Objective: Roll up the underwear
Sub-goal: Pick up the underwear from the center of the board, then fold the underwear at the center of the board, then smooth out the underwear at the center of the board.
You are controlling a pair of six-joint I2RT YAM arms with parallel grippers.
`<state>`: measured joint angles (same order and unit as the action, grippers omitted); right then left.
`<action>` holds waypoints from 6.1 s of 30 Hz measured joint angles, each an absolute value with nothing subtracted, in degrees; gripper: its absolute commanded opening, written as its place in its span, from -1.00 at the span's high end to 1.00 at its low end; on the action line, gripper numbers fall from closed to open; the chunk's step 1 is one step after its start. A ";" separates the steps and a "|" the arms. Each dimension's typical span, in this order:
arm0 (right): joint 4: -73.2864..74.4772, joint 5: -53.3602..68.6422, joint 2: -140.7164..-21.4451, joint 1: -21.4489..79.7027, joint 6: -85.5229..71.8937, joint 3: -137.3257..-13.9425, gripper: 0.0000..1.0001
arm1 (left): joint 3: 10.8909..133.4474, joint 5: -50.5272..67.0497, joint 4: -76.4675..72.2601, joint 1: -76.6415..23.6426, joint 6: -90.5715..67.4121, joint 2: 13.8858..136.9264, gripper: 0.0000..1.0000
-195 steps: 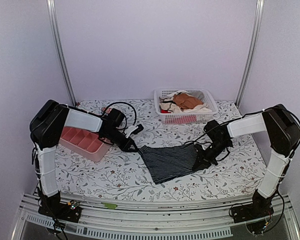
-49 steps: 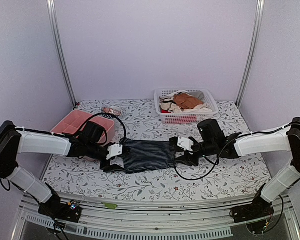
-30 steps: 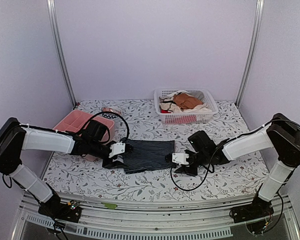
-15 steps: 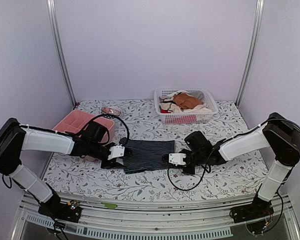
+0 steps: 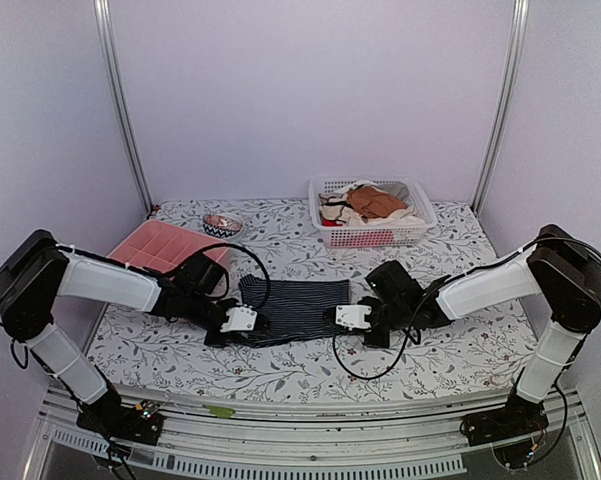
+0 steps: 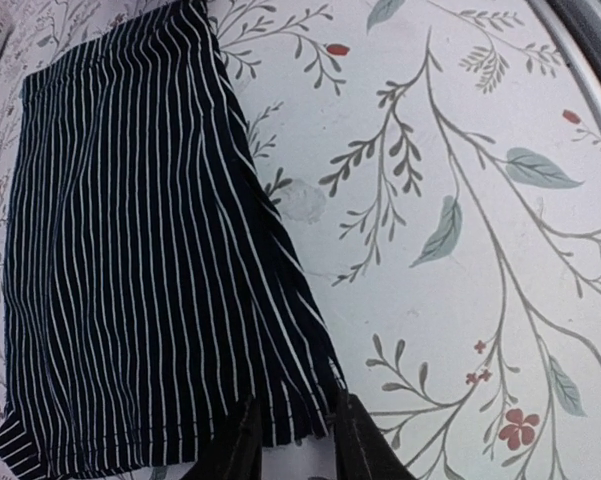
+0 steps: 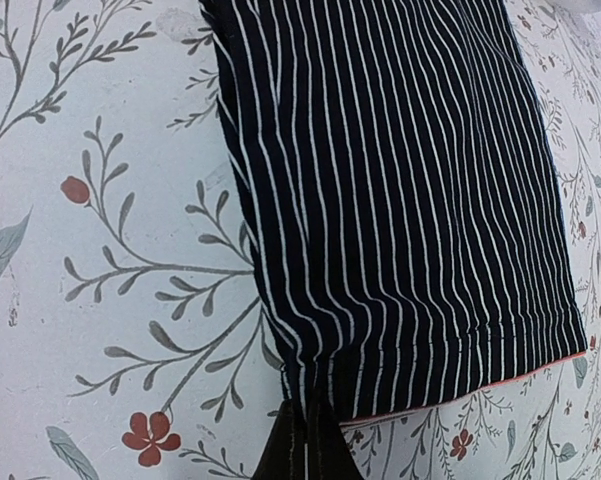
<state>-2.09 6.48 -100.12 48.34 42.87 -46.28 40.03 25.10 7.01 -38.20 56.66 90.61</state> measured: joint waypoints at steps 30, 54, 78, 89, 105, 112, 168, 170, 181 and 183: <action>0.30 4.51 -100.14 48.34 41.41 -47.53 1.00 | 43.31 21.63 9.37 -41.04 57.10 96.07 1.00; 24.91 15.18 -91.15 58.54 25.15 -51.33 1.00 | 51.51 30.81 35.86 -40.12 64.20 89.03 1.00; 33.12 20.08 -97.32 48.60 20.78 -62.48 1.00 | 70.22 33.50 43.03 -30.70 67.59 104.18 1.00; 36.69 17.76 -101.89 45.74 20.53 -68.64 1.00 | 76.03 32.36 43.35 -29.21 71.09 109.62 1.00; 39.92 14.61 -110.59 43.38 20.32 -76.88 1.00 | 80.90 31.40 43.72 -26.87 74.13 116.73 1.00; 40.58 12.43 -112.53 43.31 19.51 -77.60 1.00 | 82.15 31.09 42.65 -26.85 73.93 118.24 1.00; 24.01 21.91 -88.29 40.95 -19.73 -52.95 0.05 | 63.46 36.23 36.36 -23.42 42.61 100.38 -0.10; 21.06 23.07 -88.82 41.36 -22.13 -51.70 0.05 | 62.89 36.42 35.66 -23.46 40.99 100.68 -0.09; 13.28 24.14 -97.32 44.51 -26.46 -51.96 0.09 | 62.83 37.10 32.42 -23.51 35.38 104.79 -0.06; 13.19 24.10 -98.43 44.64 -26.83 -52.16 0.18 | 62.83 37.08 32.23 -23.51 35.07 105.32 -0.05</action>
<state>13.19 24.10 -98.43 44.64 -26.83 -52.16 62.83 37.08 32.23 -23.51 35.07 105.32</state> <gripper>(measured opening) 0.457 0.531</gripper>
